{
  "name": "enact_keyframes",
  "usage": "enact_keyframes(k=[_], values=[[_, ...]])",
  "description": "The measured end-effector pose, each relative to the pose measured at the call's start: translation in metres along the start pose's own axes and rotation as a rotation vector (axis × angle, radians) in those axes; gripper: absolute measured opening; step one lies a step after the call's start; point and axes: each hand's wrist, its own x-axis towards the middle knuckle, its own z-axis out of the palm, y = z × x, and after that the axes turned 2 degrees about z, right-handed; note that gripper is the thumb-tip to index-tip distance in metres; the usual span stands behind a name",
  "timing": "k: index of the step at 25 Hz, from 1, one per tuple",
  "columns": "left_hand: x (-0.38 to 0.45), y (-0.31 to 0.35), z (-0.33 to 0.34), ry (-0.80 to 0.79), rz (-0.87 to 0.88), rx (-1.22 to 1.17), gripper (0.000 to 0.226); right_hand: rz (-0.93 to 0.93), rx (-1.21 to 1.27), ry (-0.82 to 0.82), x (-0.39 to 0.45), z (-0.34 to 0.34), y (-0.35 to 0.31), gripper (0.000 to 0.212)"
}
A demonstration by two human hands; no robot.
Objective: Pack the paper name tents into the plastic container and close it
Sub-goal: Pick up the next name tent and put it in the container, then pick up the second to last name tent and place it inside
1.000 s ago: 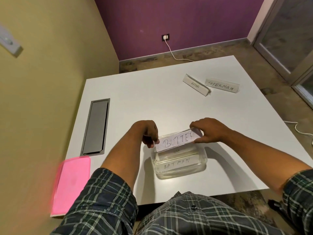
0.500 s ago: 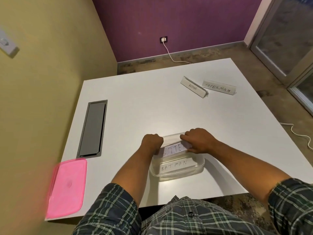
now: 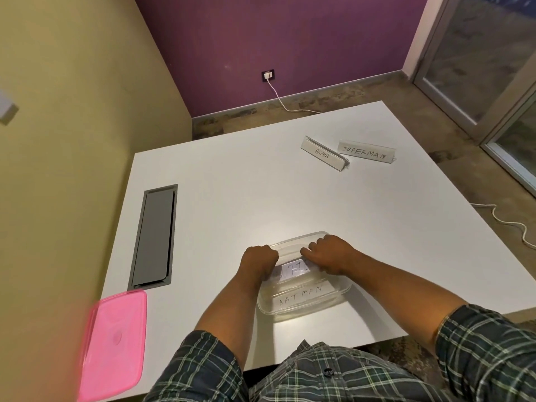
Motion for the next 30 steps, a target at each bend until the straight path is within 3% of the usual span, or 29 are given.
enact_keyframes(k=[7, 11, 15, 19, 23, 26, 30], values=[[0.015, 0.004, -0.014, -0.081, 0.056, 0.05, 0.029, -0.049, 0.012, -0.027, 0.003, 0.006, 0.006, 0.033], [0.037, -0.008, -0.051, -0.256, 0.068, -0.038, 0.02, -0.051, 0.137, 0.11, 0.008, -0.002, 0.02, 0.036], [0.068, -0.04, -0.097, -0.288, -0.001, -0.471, 0.024, 0.226, 0.407, 0.352, 0.016, -0.017, 0.051, 0.042], [0.097, -0.067, -0.121, -0.076, 0.008, -0.222, 0.039, 0.657, 0.793, 0.335, 0.03, -0.022, 0.099, 0.036], [0.147, -0.093, -0.13, -0.02, -0.035, -0.332, 0.066, 0.977, 1.152, 0.269, 0.046, 0.002, 0.146, 0.056], [0.187, -0.1, -0.132, 0.012, -0.059, -0.417, 0.078, 1.061, 1.435, 0.29, 0.062, 0.031, 0.172, 0.07], [0.247, -0.095, -0.131, 0.041, -0.043, -0.526, 0.088, 1.09, 1.678, 0.416, 0.088, 0.065, 0.198, 0.068]])
